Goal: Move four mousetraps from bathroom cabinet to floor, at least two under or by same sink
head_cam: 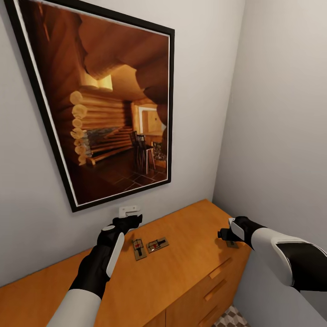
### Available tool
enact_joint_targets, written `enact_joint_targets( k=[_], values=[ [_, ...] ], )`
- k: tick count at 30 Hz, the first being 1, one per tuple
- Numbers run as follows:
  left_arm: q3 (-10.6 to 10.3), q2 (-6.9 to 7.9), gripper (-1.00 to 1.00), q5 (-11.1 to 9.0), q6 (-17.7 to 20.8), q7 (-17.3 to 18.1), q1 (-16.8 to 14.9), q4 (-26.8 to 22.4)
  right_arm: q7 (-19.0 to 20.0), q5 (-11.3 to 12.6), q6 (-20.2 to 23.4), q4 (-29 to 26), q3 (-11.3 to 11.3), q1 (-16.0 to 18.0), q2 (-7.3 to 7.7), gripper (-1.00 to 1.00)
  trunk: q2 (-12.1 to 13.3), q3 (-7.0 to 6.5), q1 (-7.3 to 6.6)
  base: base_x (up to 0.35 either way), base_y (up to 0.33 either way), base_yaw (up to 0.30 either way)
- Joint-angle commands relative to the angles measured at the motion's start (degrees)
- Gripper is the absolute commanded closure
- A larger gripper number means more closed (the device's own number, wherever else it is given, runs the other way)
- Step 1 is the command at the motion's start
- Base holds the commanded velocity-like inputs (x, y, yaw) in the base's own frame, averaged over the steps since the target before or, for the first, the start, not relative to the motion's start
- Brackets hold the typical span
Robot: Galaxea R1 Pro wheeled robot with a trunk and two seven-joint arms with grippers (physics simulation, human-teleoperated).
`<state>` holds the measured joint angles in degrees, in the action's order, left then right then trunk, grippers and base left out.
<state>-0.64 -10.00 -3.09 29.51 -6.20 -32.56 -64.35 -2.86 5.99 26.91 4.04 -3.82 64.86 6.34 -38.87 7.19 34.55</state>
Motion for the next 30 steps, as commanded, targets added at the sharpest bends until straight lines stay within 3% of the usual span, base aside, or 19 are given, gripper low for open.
enact_joint_targets(
  k=[1,19,23,30],
  values=[
    [-0.1,0.0,-1.0,-0.3,0.3,-0.4,0.0,-0.1,-0.1,0.6,0.1,0.1,-0.4,0.1,-0.01,-1.0,-0.1,0.1,0.02,0.0,0.0,0.0],
    [-0.1,0.0,-1.0,-0.3,0.3,-0.4,0.0,-0.1,-0.2,0.6,0.1,0.1,-0.4,0.1,-0.01,-1.0,-0.1,0.1,0.02,0.0,0.0,0.0],
    [-0.1,0.0,-1.0,-0.3,0.3,-0.4,0.0,-0.1,-0.2,0.6,0.1,0.1,-0.4,0.1,-0.01,-1.0,-1.7,0.82,0.9,0.0,0.0,0.0],
    [-0.1,0.0,-1.0,-0.3,0.3,-0.4,0.0,-0.1,-0.2,0.6,0.1,0.1,-0.4,0.1,-0.01,-1.0,-1.7,0.82,0.9,0.0,0.0,0.0]
  ],
)
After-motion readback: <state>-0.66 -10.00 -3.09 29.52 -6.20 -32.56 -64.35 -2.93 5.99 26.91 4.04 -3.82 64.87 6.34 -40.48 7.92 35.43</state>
